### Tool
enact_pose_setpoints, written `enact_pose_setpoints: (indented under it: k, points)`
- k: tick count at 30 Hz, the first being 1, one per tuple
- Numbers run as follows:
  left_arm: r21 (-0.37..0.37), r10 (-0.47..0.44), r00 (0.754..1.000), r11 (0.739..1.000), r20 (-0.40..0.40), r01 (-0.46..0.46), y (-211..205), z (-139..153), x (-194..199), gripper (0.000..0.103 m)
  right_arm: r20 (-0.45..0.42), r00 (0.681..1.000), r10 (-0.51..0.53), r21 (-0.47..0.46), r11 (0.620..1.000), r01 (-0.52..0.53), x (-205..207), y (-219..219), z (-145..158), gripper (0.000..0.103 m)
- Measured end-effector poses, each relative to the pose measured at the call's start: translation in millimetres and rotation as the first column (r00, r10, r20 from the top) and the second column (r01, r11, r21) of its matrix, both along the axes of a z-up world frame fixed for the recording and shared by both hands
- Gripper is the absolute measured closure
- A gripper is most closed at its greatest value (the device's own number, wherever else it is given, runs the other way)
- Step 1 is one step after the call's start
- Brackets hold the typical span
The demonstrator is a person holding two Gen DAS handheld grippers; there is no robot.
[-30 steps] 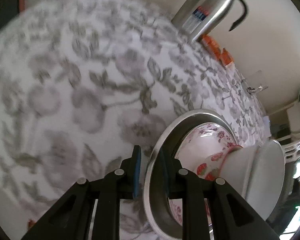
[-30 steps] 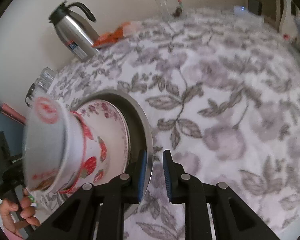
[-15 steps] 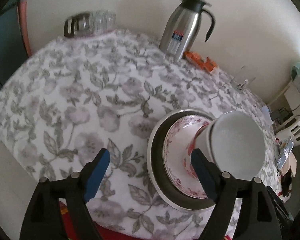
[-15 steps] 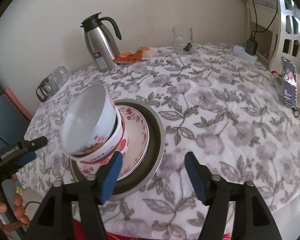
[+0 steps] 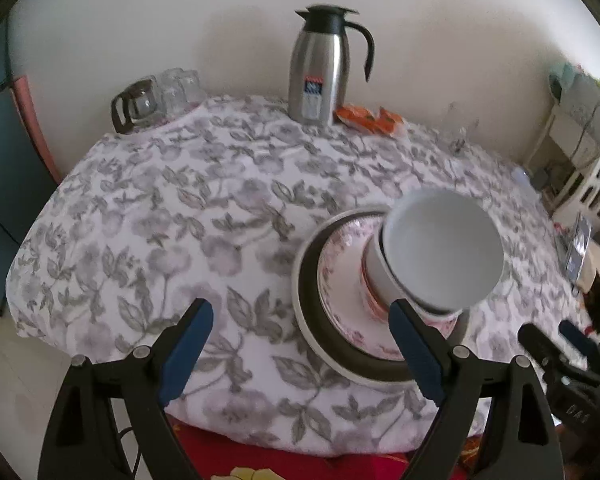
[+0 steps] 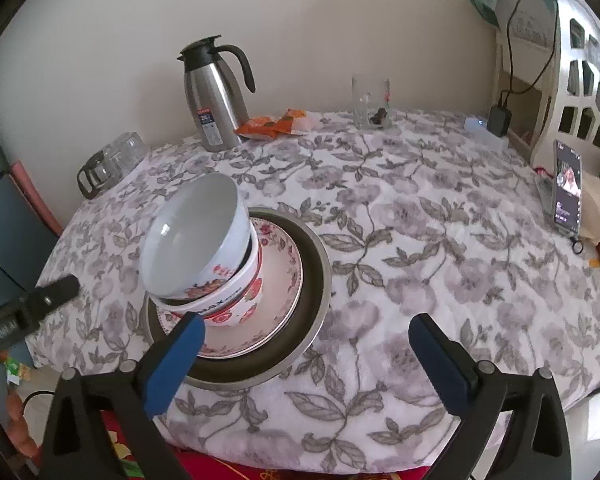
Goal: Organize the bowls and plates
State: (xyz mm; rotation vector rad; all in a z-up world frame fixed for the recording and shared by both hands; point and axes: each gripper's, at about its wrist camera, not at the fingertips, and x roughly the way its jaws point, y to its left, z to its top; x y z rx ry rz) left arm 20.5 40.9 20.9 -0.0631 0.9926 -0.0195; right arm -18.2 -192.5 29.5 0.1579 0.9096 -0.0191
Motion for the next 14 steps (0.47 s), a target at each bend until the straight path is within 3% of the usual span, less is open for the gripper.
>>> enact_pose_setpoints:
  k: [3, 4, 14]
  points:
    - [0.13, 0.013, 1.0, 0.991, -0.027, -0.009, -13, -7, 2, 0.013, 0.012, 1.0, -0.004, -0.012, 1.0, 0.004, -2, 1, 2, 0.0]
    - [0.144, 0.011, 1.0, 0.99, -0.026, -0.008, -14, -8, 2, 0.013, 0.014, 1.0, -0.006, -0.014, 1.0, 0.006, -2, 1, 3, 0.0]
    - [0.128, -0.038, 0.999, 0.991, 0.001, 0.038, -23, -5, -4, 0.013, 0.02, 1.0, -0.023, -0.008, 1.0, 0.023, -3, -4, 4, 0.0]
